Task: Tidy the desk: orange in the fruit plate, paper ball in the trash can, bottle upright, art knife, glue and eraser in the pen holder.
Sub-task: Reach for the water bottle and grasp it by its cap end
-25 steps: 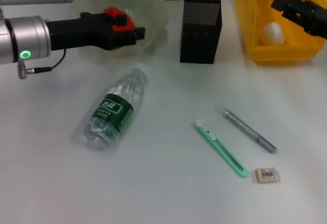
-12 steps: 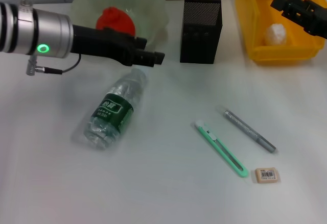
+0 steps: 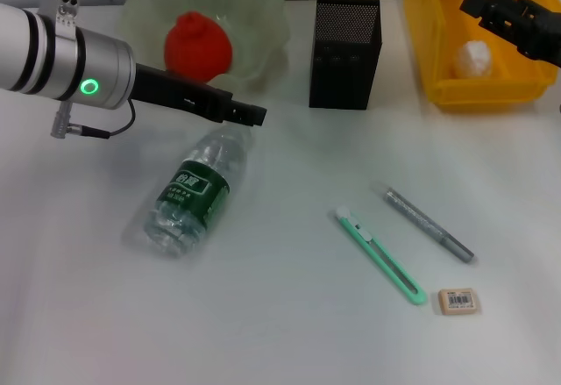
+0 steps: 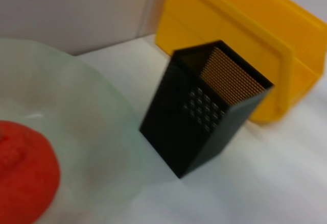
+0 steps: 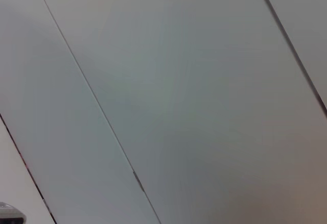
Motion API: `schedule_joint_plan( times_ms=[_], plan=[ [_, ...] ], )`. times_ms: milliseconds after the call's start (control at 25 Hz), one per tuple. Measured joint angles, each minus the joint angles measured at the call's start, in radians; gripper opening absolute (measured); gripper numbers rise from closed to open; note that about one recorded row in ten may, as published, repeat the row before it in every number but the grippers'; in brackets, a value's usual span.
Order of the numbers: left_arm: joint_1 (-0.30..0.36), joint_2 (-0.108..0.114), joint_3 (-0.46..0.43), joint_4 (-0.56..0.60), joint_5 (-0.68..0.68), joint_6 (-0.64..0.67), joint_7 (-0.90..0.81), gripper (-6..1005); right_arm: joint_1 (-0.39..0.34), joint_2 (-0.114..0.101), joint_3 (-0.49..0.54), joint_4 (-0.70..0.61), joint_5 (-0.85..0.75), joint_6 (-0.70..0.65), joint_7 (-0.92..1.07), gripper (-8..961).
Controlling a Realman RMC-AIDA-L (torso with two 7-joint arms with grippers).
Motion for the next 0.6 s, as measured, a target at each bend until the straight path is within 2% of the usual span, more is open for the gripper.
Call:
schedule_joint_plan(
  times_ms=[160, 240, 320, 360, 600],
  plan=[
    [0.0, -0.001, 0.002, -0.001, 0.001, -0.016, -0.025, 682, 0.0, 0.0, -0.001, 0.0, 0.0, -0.001, 0.0, 740],
    [-0.001, -0.004, 0.083, -0.01, -0.004, -0.117, -0.124, 681, -0.001, 0.0, -0.001, 0.001, 0.0, -0.002, -0.001, 740],
    [-0.001, -0.004, 0.083, -0.01, -0.004, -0.117, -0.124, 681, -0.003, 0.0, -0.001, 0.001, 0.0, -0.002, -0.001, 740],
    [-0.008, -0.005, 0.16, -0.01, 0.0, -0.171, -0.167, 681, -0.004, 0.0, -0.001, 0.001, 0.0, -0.002, -0.001, 740],
    [-0.027, -0.005, 0.226, -0.011, 0.008, -0.221, -0.209, 680, -0.009, 0.0, 0.0, 0.001, 0.0, -0.002, -0.001, 741]
  ],
)
